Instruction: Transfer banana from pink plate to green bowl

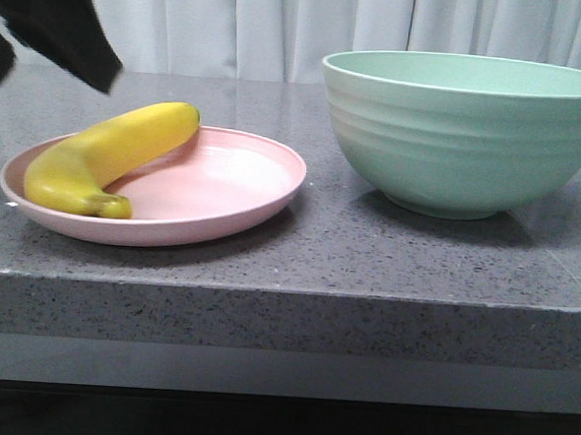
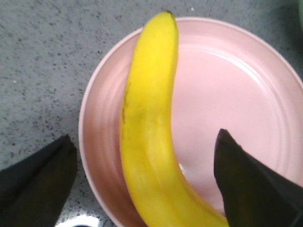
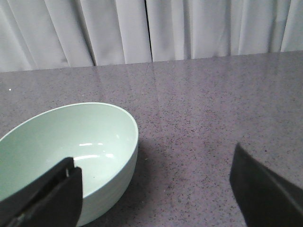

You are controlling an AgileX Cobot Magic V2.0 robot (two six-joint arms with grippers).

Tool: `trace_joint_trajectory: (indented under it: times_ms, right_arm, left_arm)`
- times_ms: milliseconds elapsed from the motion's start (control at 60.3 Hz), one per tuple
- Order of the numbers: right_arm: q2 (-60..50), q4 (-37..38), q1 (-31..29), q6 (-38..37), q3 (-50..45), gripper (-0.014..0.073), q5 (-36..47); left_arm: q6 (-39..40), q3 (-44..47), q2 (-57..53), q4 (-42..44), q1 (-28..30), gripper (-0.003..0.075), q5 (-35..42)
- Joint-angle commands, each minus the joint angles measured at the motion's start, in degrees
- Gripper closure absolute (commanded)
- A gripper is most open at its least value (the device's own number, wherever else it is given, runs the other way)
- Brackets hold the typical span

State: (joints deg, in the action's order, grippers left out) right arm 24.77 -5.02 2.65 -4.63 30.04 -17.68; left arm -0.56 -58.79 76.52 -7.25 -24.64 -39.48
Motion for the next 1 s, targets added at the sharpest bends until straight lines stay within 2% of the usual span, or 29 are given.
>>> trace_joint_trajectory:
  times_ms: [0, 365, 979]
  right_arm:
    - [0.73, 0.07, -0.21, 0.04, 2.02, -0.0048, 4.25]
    - [0.73, 0.07, -0.21, 0.04, 2.02, -0.0048, 4.31]
    - [0.73, 0.07, -0.21, 0.04, 2.02, -0.0048, 4.36]
  left_arm:
    - [0.56, -3.80, 2.26, -1.42, -0.49, 0.0153, 0.53]
    - [0.56, -4.59, 6.89, -2.90, -0.49, 0.0153, -0.50]
    - [0.56, -4.59, 6.98, -4.04, -0.49, 0.0155, 0.02]
